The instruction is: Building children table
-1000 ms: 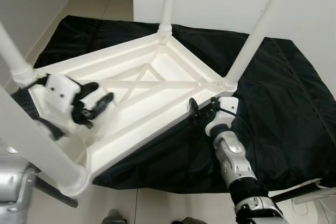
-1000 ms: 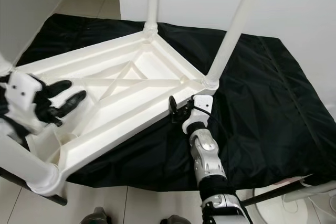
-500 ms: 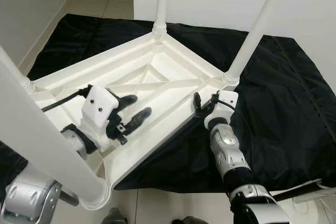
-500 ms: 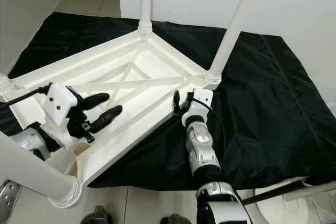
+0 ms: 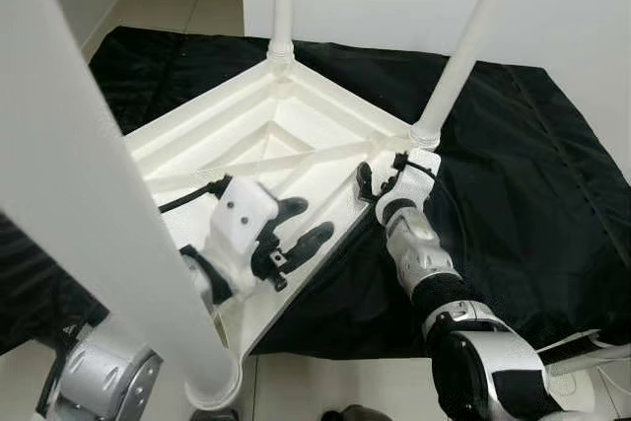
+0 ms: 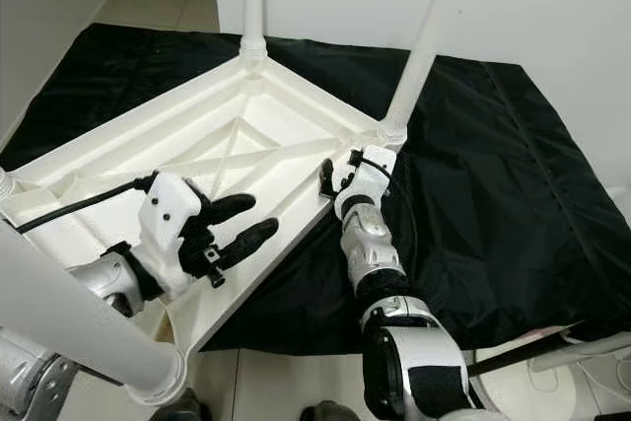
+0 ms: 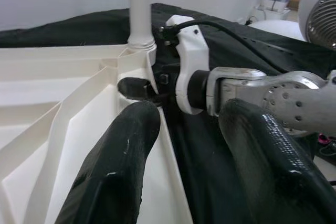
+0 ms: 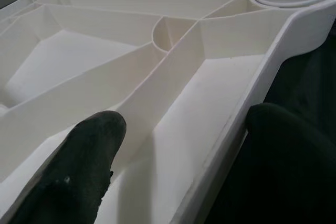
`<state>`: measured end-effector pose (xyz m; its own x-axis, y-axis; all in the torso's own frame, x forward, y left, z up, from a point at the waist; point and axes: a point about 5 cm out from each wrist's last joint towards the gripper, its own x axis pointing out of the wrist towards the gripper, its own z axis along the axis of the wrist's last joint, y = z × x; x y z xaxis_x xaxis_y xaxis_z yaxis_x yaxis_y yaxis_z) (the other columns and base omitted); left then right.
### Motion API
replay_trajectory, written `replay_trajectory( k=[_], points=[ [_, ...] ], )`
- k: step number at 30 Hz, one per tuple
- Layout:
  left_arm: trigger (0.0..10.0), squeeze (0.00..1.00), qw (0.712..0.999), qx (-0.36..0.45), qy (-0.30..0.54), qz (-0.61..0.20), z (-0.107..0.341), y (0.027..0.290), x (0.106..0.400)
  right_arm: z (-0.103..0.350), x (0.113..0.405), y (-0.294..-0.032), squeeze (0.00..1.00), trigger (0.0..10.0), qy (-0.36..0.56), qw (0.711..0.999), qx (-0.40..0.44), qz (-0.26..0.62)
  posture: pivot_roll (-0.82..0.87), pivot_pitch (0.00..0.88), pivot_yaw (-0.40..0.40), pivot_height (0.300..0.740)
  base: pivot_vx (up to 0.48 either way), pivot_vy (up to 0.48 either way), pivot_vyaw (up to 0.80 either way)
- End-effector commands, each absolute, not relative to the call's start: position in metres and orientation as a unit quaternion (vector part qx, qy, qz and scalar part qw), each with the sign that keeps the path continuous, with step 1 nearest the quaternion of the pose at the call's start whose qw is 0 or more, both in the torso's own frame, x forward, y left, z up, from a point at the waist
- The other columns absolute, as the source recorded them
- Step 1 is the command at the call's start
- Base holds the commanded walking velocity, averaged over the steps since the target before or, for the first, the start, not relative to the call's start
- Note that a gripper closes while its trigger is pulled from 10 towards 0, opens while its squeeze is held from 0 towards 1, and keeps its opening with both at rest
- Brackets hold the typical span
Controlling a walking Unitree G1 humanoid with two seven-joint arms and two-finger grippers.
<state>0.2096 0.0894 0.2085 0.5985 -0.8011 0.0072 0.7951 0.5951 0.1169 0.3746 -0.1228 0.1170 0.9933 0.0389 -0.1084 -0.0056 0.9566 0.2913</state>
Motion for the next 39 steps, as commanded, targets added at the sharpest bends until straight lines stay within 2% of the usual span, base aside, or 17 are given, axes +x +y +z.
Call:
replay_trajectory(
  k=[1, 8, 20, 25, 28, 30, 35, 39],
  points=[
    [10.0, 0.00, 0.904, 0.051, -0.034, -0.423, 0.212, 0.084, 0.212, 0.120, 0.380, -0.121, 0.00, 10.0, 0.073, 0.986, 0.147, 0.040, 0.10, 0.074, -0.049, 0.740, 0.000, 0.000, 0.00],
    [10.0, 0.00, 0.897, 0.042, -0.048, -0.437, 0.220, 0.074, 0.215, 0.134, 0.389, -0.128, 0.00, 10.0, 0.068, 0.988, 0.116, 0.076, 0.08, 0.068, -0.028, 0.740, 0.000, 0.000, 0.00],
    [10.0, 0.00, 0.894, 0.054, -0.041, -0.444, 0.215, 0.070, 0.229, 0.150, 0.396, -0.134, 0.00, 10.0, 0.036, 0.994, 0.071, 0.073, 0.05, 0.058, -0.011, 0.740, 0.000, 0.000, 0.00],
    [10.0, 0.00, 0.898, 0.090, -0.008, -0.431, 0.195, 0.071, 0.240, 0.143, 0.389, -0.146, 0.00, 10.0, 0.010, 0.995, 0.081, 0.051, 0.03, 0.058, -0.007, 0.740, 0.000, 0.000, 0.00],
    [10.0, 0.00, 0.891, 0.115, 0.032, -0.438, 0.177, 0.068, 0.245, 0.136, 0.377, -0.156, 0.00, 10.0, -0.017, 0.995, 0.086, 0.041, 0.01, 0.051, 0.006, 0.740, 0.000, 0.000, 0.00],
    [10.0, 0.00, 0.888, 0.105, 0.046, -0.446, 0.173, 0.068, 0.247, 0.131, 0.369, -0.163, 0.00, 10.0, -0.028, 0.995, 0.084, 0.035, 0.00, 0.050, 0.008, 0.740, 0.000, 0.000, 0.00],
    [10.0, 0.00, 0.883, 0.096, 0.038, -0.459, 0.175, 0.070, 0.246, 0.127, 0.360, -0.169, 0.00, 10.0, -0.034, 0.995, 0.085, 0.031, 0.00, 0.050, 0.006, 0.740, 0.000, 0.000, 0.00],
    [10.0, 0.00, 0.866, 0.095, 0.018, -0.491, 0.178, 0.085, 0.242, 0.118, 0.341, -0.185, 0.00, 10.0, -0.043, 0.996, 0.077, 0.024, -0.01, 0.043, -0.001, 0.740, 0.000, 0.000, 0.00]
  ],
)
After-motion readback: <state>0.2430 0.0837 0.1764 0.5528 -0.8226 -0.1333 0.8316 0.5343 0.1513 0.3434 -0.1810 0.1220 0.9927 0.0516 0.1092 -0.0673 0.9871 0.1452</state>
